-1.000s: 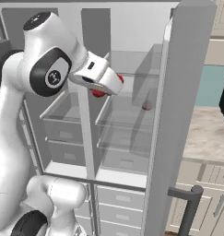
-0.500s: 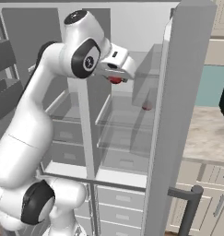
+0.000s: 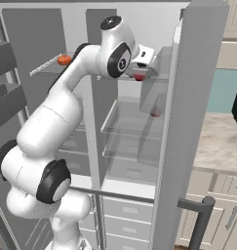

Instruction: Pick up the frozen steak from the freezer, place it on any shelf in the fridge, and close the fridge and freezer doors when done.

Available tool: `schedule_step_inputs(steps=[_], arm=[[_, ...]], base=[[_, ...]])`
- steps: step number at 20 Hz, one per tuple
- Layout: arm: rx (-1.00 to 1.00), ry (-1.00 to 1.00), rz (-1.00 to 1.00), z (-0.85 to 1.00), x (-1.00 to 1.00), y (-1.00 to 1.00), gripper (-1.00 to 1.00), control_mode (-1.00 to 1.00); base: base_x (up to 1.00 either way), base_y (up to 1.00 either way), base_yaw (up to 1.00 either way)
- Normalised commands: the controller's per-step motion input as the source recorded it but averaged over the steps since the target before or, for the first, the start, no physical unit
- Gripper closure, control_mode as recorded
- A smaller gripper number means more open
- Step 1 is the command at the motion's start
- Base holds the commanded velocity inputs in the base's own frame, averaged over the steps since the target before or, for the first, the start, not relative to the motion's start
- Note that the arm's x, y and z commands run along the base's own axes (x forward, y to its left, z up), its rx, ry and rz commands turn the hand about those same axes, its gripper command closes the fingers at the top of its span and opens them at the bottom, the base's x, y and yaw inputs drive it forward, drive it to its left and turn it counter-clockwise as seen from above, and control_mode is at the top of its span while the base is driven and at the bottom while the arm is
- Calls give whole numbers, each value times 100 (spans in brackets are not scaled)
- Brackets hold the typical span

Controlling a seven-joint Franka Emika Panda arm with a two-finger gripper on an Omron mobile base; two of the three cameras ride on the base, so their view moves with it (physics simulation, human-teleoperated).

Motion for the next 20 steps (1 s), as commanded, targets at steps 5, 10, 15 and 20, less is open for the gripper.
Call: schedule_step_inputs(steps=[5, 10, 15, 20], arm=[[0, 2, 5, -9, 100, -36, 100, -100], [0, 0, 5, -9, 100, -23, 100, -100], [0, 0, 6, -39, 100, -2, -100, -100], [0, -2, 6, -40, 85, 0, -100, -100]], base=[[0, 0, 0], [0, 0, 0], [0, 0, 0], [0, 0, 0]])
